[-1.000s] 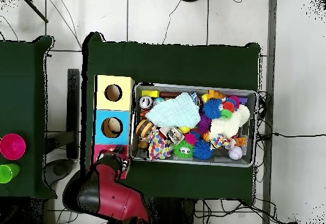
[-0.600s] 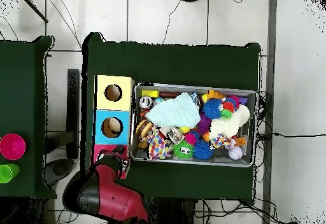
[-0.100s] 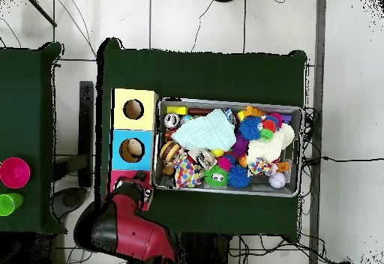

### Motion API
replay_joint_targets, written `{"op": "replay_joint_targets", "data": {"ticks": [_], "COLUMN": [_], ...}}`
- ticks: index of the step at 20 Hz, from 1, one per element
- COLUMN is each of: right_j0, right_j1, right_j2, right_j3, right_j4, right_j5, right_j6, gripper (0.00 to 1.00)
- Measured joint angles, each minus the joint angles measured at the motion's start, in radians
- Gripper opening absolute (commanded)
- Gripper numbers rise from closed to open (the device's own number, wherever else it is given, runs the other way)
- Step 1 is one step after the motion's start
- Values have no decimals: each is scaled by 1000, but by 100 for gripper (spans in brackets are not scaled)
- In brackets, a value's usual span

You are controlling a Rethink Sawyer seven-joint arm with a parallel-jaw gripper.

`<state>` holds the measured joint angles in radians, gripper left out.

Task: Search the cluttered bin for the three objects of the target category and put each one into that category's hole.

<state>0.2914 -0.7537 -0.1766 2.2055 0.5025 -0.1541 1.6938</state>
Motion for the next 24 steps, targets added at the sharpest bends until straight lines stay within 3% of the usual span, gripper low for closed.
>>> {"op": "replay_joint_targets", "data": {"ticks": [10, 24], "right_j0": [-21, -164], "right_j1": [-28, -78], "right_j2": [0, 23], "right_j3": [0, 0], "right_j4": [-17, -113], "right_j5": [46, 83], "right_j6": [0, 0], "gripper": [0, 0]}}
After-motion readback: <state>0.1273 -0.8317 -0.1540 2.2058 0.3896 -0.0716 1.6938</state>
